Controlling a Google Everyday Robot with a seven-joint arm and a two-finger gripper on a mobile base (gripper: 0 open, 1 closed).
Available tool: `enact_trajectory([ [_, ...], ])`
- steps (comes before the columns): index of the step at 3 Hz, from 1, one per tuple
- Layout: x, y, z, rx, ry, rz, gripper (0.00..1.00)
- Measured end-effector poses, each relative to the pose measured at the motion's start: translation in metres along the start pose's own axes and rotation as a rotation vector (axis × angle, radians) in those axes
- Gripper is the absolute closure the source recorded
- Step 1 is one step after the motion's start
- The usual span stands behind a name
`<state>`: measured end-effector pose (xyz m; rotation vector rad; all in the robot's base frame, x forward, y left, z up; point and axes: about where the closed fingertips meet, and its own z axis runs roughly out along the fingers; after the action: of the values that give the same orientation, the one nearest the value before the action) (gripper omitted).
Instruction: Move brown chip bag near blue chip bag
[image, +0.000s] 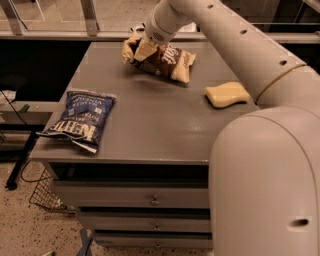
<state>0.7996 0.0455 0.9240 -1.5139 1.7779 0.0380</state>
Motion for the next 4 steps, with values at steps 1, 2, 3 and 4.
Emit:
enact_trajectory([
  [1,0.000,-0.001,0.014,-0.010,0.010,-0.008,0.65],
  [2,-0.008,0.005,0.018,-0.035,-0.009,-0.034,0.88],
  [3,-0.031,0.018,0.000,-0.065,-0.068,-0.103,1.00],
  [4,-0.067,0.041,-0.035,-0.101,-0.153,-0.191,1.00],
])
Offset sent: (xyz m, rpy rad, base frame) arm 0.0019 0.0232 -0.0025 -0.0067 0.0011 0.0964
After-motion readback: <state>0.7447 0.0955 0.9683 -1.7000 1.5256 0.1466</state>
